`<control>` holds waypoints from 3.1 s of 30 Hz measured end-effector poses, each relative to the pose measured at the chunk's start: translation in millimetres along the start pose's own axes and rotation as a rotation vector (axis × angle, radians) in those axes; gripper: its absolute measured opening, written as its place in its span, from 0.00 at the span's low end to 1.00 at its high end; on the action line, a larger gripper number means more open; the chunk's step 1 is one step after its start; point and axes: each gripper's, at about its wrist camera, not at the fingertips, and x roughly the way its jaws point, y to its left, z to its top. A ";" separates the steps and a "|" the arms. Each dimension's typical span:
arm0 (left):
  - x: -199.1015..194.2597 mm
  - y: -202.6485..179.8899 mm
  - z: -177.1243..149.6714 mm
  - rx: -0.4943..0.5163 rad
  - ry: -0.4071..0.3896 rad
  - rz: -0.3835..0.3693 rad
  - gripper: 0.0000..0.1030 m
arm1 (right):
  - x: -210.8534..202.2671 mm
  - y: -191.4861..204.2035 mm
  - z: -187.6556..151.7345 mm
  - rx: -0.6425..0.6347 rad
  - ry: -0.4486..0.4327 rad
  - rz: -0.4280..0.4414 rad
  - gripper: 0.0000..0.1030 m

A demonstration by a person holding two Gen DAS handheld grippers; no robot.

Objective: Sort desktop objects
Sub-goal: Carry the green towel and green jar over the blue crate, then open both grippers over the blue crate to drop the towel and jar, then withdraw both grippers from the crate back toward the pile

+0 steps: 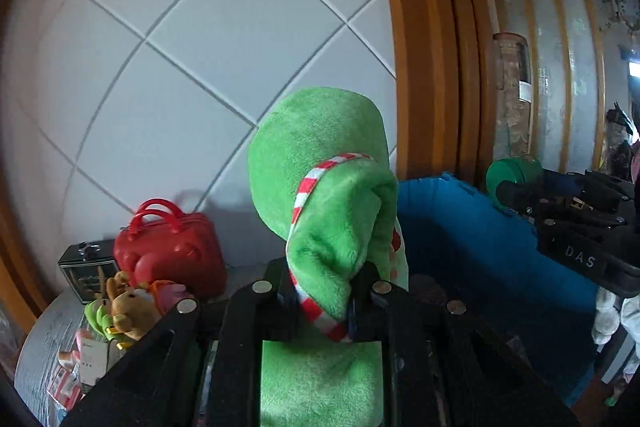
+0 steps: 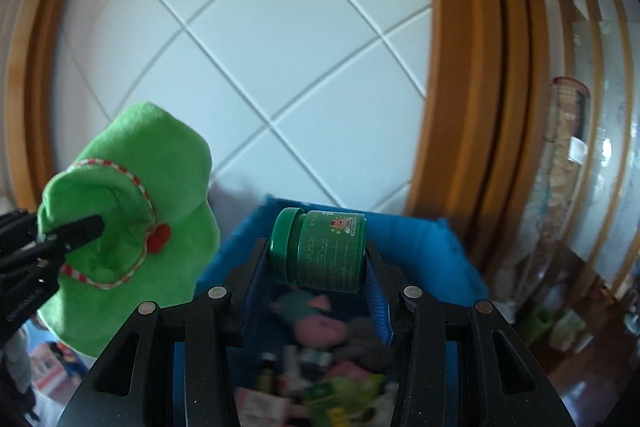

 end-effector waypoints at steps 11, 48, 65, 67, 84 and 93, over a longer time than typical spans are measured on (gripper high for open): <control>132.3 -108.0 -22.9 0.128 0.352 -0.049 0.16 | 107.6 -75.3 -59.9 0.006 0.304 -0.124 0.42; 212.0 -119.0 -113.3 0.123 0.860 -0.075 0.20 | 174.7 -71.0 -144.2 -0.065 0.787 -0.072 0.92; 206.1 -102.7 -104.3 -0.025 0.814 -0.112 0.51 | 178.3 -70.4 -147.7 -0.061 0.812 -0.050 0.97; 206.8 -99.7 -108.4 -0.037 0.838 -0.110 0.51 | 178.6 -70.2 -148.1 -0.062 0.816 -0.048 0.98; 164.7 -96.4 -77.5 -0.012 0.641 -0.083 0.51 | 163.3 -78.6 -123.8 0.013 0.715 -0.021 0.99; 65.8 -51.9 -36.4 -0.084 0.383 -0.091 0.52 | 74.7 -69.8 -50.7 0.030 0.402 -0.026 1.00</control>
